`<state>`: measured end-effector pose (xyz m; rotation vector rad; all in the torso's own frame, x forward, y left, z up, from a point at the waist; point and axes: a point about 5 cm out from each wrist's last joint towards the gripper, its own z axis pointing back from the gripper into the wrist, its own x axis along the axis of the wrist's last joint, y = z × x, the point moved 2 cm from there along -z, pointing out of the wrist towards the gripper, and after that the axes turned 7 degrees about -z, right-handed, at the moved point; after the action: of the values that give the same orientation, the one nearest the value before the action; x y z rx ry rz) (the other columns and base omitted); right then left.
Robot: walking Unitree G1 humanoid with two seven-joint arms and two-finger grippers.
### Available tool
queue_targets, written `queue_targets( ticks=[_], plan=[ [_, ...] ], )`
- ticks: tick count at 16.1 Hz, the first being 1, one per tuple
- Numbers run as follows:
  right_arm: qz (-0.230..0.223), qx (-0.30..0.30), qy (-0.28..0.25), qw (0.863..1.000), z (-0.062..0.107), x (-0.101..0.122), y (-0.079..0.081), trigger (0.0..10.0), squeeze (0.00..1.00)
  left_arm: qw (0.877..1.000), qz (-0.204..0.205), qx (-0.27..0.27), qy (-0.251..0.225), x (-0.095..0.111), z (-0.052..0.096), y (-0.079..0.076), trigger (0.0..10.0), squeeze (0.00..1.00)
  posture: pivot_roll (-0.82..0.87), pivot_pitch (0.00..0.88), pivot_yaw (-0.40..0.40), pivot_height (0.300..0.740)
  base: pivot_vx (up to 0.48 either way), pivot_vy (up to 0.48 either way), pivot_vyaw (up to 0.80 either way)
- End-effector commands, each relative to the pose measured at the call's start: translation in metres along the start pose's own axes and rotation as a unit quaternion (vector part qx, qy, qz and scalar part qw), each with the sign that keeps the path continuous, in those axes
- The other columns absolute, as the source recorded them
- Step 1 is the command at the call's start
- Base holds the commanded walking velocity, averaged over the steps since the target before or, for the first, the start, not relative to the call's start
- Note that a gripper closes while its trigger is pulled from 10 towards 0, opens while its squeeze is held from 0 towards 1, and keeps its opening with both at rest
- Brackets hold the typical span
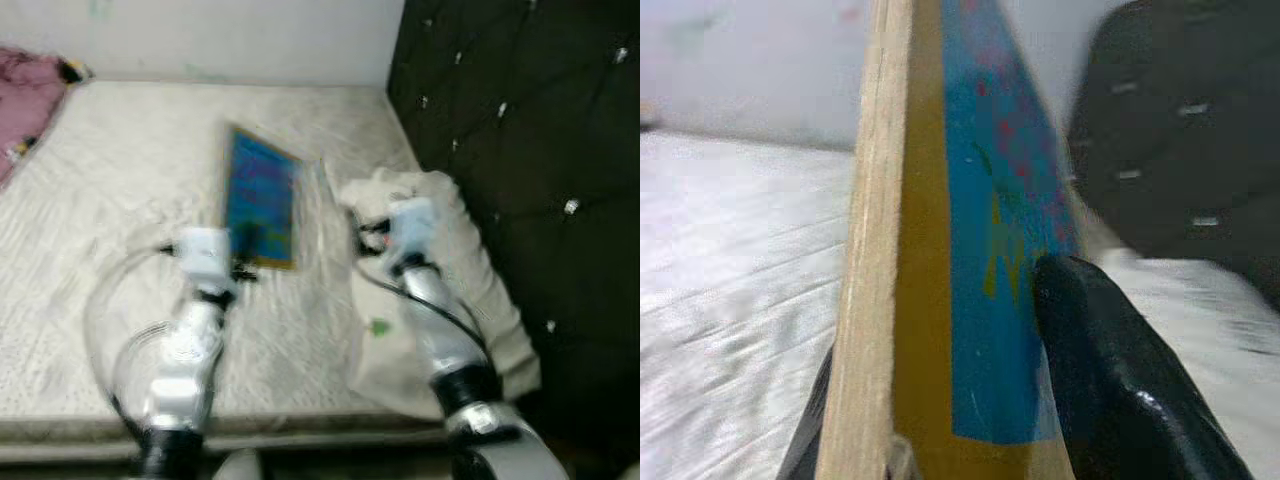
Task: Clean up the room
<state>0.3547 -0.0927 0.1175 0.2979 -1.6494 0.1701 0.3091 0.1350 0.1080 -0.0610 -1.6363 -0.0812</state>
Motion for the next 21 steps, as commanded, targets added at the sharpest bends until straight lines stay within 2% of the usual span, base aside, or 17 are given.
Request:
queue_targets(
  ticks=[1,6,8,13,18,21],
  plan=[
    [0.004,-0.02,0.003,1.0,0.004,-0.001,-0.014,10.0,0.0,1.0,0.002,-0.011,-0.016,0.007,-0.003,-0.01,10.0,0.0,0.02,0.02,-0.016,0.74,0.0,0.0,0.0],
    [0.002,-0.018,0.001,1.0,0.002,0.0,-0.012,10.0,0.0,1.0,0.006,0.012,-0.014,0.009,-0.006,-0.005,10.0,0.0,0.03,0.03,-0.015,0.74,0.0,0.0,0.0],
    [0.022,-0.006,-0.002,1.0,0.001,0.002,-0.009,10.0,0.0,1.0,0.014,0.012,-0.001,0.006,-0.007,-0.005,10.0,0.0,0.03,0.028,-0.014,0.74,0.0,0.0,0.0],
    [0.021,-0.001,-0.005,1.0,0.0,0.002,-0.005,10.0,0.0,1.0,0.016,0.017,-0.008,0.007,-0.006,-0.005,10.0,0.0,0.03,0.022,-0.018,0.74,0.0,0.0,0.77],
    [0.004,-0.008,-0.002,1.0,0.003,0.0,-0.008,10.0,0.0,1.0,0.022,0.02,0.004,0.002,-0.001,-0.002,10.0,0.0,0.03,0.041,-0.02,0.74,0.0,0.0,0.0],
    [-0.002,-0.006,-0.001,1.0,0.003,0.0,-0.008,10.0,0.0,0.999,0.024,0.023,0.008,0.002,0.0,-0.001,10.0,0.0,0.03,0.054,-0.019,0.712,0.0,0.0,0.0]
  ],
)
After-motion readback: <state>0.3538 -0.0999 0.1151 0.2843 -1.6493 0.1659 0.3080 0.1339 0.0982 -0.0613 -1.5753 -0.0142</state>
